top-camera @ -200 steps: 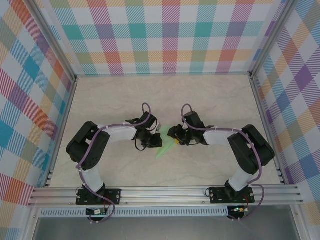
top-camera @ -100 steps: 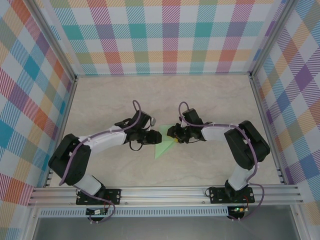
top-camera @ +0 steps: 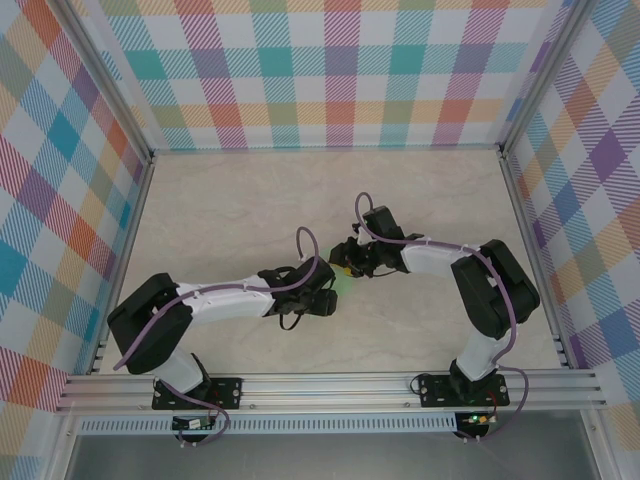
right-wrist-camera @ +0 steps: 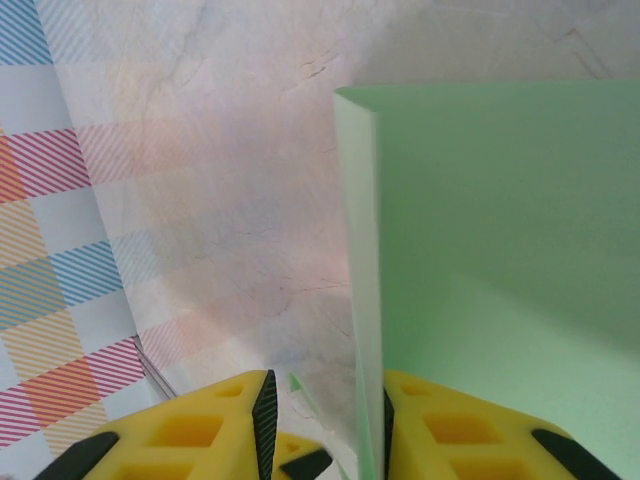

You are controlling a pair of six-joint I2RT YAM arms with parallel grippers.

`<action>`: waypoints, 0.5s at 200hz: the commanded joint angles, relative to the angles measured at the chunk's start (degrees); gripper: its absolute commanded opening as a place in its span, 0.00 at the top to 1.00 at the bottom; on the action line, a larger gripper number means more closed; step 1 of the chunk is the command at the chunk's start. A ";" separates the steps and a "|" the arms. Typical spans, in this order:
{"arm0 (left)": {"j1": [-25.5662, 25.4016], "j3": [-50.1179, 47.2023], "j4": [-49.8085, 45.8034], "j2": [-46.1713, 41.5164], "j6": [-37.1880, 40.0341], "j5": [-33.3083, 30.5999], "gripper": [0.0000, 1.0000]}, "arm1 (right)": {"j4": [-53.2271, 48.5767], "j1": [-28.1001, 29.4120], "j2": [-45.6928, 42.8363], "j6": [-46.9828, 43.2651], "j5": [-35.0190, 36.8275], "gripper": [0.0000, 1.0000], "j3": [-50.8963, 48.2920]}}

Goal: Fold a paper plane with a square sheet of paper (pick it up from the middle)
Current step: Fourth fold the wing at the center of the table.

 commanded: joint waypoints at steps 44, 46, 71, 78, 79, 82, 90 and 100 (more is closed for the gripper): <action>-2.47 0.10 1.83 1.94 -1.17 -7.67 0.48 | -2.32 -0.35 0.19 -0.95 -1.14 0.68 0.82; -2.54 0.04 1.82 1.94 -1.15 -7.78 0.48 | -2.34 -0.35 0.20 -0.95 -1.08 0.69 0.82; -2.99 -0.26 2.24 1.35 -0.91 -8.34 0.49 | -2.48 -0.32 0.34 -0.78 -0.99 0.68 0.82; -3.13 -0.29 2.26 1.18 -0.81 -8.60 0.49 | -2.48 -0.35 0.49 -0.73 -1.01 0.68 0.82; -3.15 -0.31 2.26 1.16 -0.82 -8.71 0.49 | -2.49 -0.35 0.45 -0.70 -1.01 0.68 0.82; -3.24 -0.32 2.26 1.04 -0.76 -8.80 0.49 | -2.61 -0.35 0.50 -0.69 -0.99 0.68 0.82; -3.44 -0.43 2.26 0.74 -0.63 -8.99 0.49 | -2.63 -0.37 0.61 -0.69 -1.06 0.68 0.84; -3.53 -0.33 2.22 0.63 -0.46 -9.00 0.50 | -2.61 -0.33 0.67 -0.73 -1.05 0.68 0.82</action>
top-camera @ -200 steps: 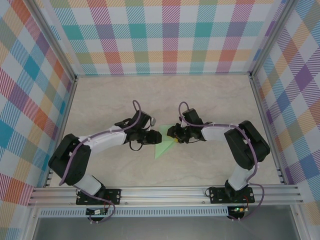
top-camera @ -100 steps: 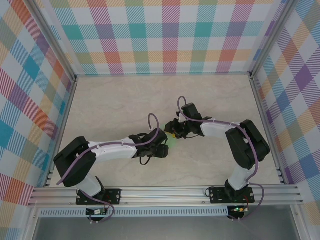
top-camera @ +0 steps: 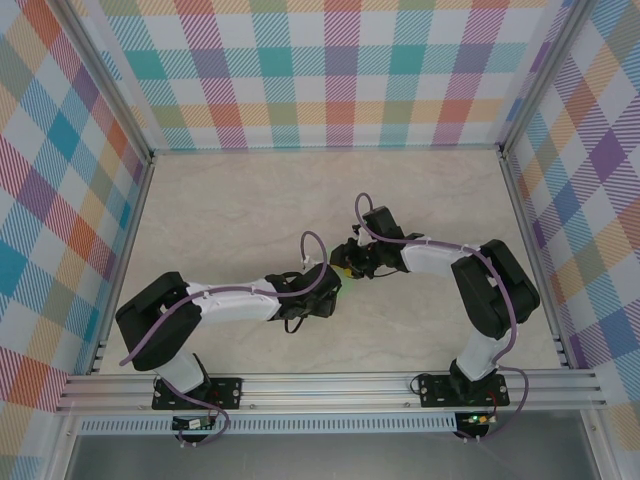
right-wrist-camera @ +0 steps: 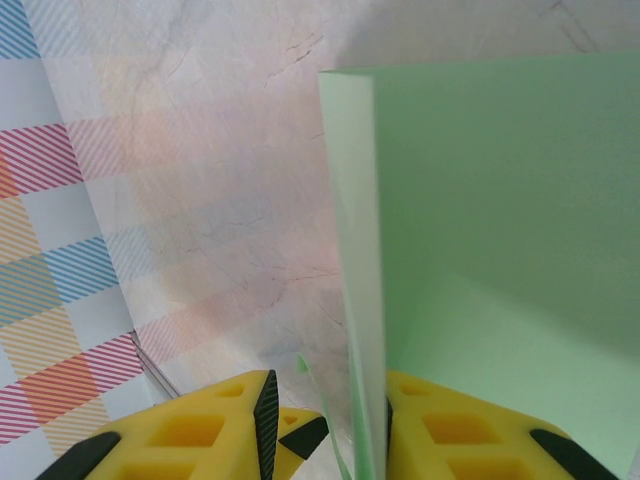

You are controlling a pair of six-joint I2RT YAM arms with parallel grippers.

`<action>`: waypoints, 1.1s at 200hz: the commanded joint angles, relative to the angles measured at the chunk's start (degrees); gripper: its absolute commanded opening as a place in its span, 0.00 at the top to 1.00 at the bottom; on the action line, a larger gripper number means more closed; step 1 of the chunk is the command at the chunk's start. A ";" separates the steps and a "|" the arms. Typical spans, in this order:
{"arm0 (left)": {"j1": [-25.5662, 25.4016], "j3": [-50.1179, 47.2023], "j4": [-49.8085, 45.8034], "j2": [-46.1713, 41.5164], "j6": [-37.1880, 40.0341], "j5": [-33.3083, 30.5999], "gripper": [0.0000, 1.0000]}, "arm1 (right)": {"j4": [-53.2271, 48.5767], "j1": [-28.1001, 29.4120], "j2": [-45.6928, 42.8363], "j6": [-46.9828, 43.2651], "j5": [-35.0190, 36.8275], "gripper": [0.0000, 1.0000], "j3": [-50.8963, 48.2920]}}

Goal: Fold a paper plane with a square sheet of paper (pick it up from the middle)
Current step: Fourth fold the wing at the center of the table.

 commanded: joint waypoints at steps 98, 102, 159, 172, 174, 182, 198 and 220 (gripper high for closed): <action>-1.48 -0.84 0.81 0.92 0.08 -2.31 0.63 | -0.64 -0.30 0.82 -0.18 -0.21 0.69 0.86; -1.48 -0.96 0.94 0.92 0.05 -2.20 0.63 | -0.80 -0.33 0.80 -0.07 -0.26 0.69 0.86; -1.48 -1.07 1.39 2.11 -0.50 -1.29 0.65 | -1.00 -0.35 0.67 -0.11 0.08 0.70 0.69; -1.52 -1.13 1.29 2.13 -0.73 -1.47 0.65 | -0.89 -0.32 0.61 -0.05 0.15 0.71 0.60; -1.53 -1.25 1.30 2.08 -0.74 -1.53 0.65 | -0.87 -0.34 0.65 -0.09 0.21 0.71 0.60; -1.48 -1.35 1.30 1.99 -0.70 -1.50 0.66 | -0.83 -0.35 0.62 -0.05 0.22 0.71 0.59; -1.49 -1.57 1.49 1.71 -0.64 -1.49 0.68 | -0.87 -0.34 0.59 -0.14 0.20 0.72 0.60; -1.48 -1.73 1.73 1.40 -0.46 -1.36 0.71 | -0.94 -0.35 0.71 -0.13 0.23 0.72 0.60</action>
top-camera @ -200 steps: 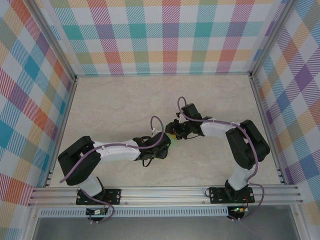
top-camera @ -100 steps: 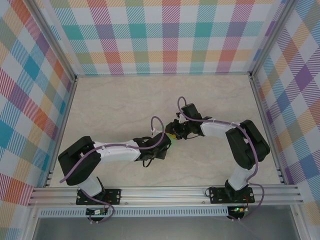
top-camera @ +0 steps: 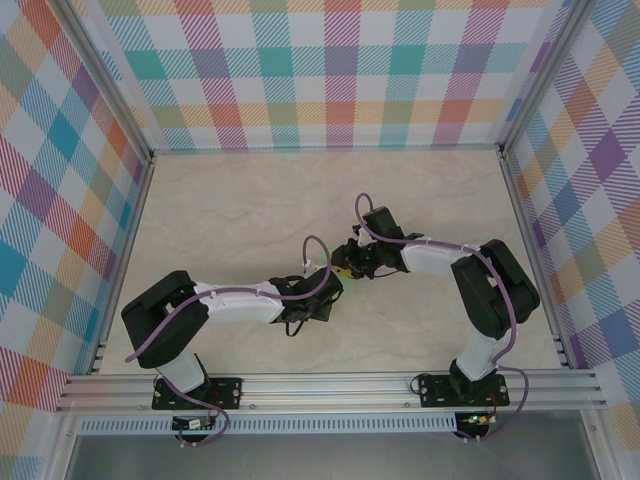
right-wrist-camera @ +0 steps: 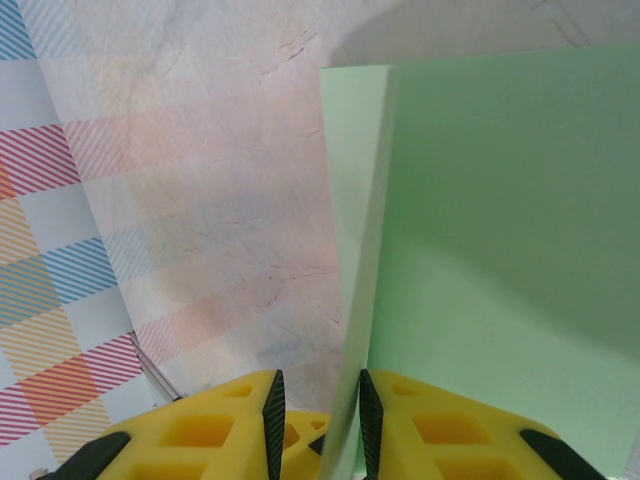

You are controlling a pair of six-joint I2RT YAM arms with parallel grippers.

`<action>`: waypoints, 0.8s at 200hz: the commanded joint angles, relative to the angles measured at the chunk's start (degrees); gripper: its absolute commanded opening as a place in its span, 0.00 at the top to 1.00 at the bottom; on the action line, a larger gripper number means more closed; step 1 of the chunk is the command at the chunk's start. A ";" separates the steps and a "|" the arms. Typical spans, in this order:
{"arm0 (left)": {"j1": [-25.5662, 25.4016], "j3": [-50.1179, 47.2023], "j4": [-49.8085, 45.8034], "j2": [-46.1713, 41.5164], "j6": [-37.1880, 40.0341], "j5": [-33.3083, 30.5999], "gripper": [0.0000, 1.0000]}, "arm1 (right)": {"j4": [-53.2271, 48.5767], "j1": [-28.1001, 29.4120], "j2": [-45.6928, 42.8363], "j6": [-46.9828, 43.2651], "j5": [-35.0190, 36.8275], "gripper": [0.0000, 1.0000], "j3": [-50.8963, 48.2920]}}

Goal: Fold a paper plane with a square sheet of paper (pick it up from the middle)
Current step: Fourth fold the wing at the center of the table.

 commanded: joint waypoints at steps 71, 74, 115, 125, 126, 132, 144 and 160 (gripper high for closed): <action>-0.67 -0.37 1.68 -0.93 0.90 0.49 0.72 | -0.97 -0.35 0.62 -0.16 0.52 0.71 0.25; -0.65 -0.40 1.76 -1.02 0.99 0.49 0.72 | -1.03 -0.33 0.61 -0.19 0.63 0.71 0.25; -0.65 -0.94 2.58 -1.64 0.96 0.71 0.72 | -1.12 -0.39 0.73 -0.24 0.57 0.71 0.25; -0.67 -1.05 2.81 -1.65 0.96 0.83 0.72 | -1.15 -0.35 0.76 -0.31 0.63 0.71 0.25; -0.66 -1.04 2.81 -1.65 0.95 0.87 0.72 | -1.15 -0.35 0.80 -0.32 0.62 0.71 0.25; -0.65 -1.17 2.91 -1.65 1.04 0.99 0.71 | -1.16 -0.34 0.92 -0.33 0.61 0.71 0.33; -0.65 -1.46 3.23 -1.81 0.96 1.02 0.70 | -1.16 -0.35 0.95 -0.33 0.52 0.71 0.34; -0.65 -1.78 3.66 -2.25 0.94 1.10 0.70 | -1.16 -0.30 1.09 -0.37 0.56 0.71 0.42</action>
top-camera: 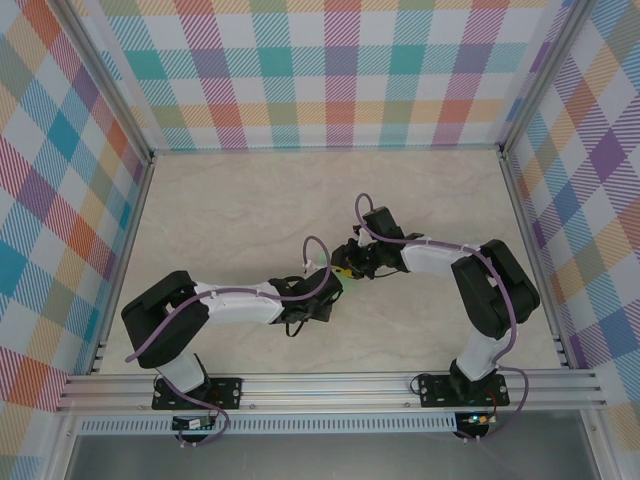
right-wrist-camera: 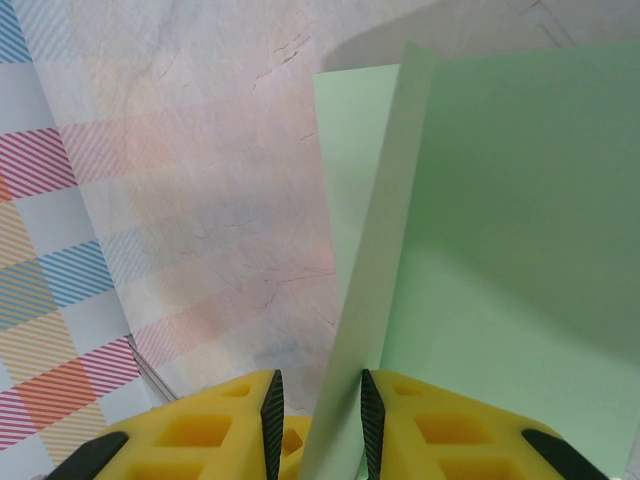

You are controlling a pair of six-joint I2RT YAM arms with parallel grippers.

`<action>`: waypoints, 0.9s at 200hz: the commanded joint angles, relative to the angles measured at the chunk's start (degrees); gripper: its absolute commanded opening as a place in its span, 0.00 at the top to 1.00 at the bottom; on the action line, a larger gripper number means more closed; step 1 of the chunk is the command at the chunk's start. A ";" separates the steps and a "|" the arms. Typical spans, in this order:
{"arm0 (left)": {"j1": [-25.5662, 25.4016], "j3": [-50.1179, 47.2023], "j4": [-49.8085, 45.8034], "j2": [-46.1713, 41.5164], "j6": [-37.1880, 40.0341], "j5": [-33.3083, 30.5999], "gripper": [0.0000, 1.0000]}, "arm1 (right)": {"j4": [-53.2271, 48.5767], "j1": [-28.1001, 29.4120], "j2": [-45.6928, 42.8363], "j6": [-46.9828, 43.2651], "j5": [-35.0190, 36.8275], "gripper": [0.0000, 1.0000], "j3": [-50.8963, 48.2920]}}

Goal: Fold a paper plane with a square sheet of paper (pick it up from the middle)
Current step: Fourth fold the wing at the center of the table.

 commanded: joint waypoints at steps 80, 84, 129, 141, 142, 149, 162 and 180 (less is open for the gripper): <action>-0.57 -1.20 1.03 -2.52 1.50 0.31 0.80 | -1.09 -0.33 0.76 -0.29 0.25 0.70 0.41; -0.56 -1.21 1.07 -2.54 1.65 0.40 0.81 | -1.21 -0.35 0.55 -0.37 0.35 0.70 0.47; 0.63 -0.03 0.73 -1.94 4.17 1.95 0.87 | -7.04 -0.48 -4.69 -2.33 5.56 0.60 -0.19; 1.51 -0.28 1.18 -1.80 4.40 3.32 0.87 | -8.20 -0.76 -6.86 -2.53 7.26 0.55 -1.24; 1.57 -0.28 1.22 -1.78 4.45 3.46 0.87 | -8.31 -0.77 -7.06 -2.57 7.44 0.55 -1.33; 2.08 -0.39 1.50 -1.67 4.67 4.58 0.87 | -9.16 -1.04 -8.17 -2.62 8.51 0.52 -1.96; 2.73 -0.56 1.68 -1.58 4.75 5.74 0.87 | -10.34 -1.38 -10.49 -2.63 10.42 0.49 -3.43; 3.37 -0.80 2.12 -1.67 5.34 7.34 0.84 | -10.44 -1.74 -13.31 -2.22 11.65 0.47 -5.74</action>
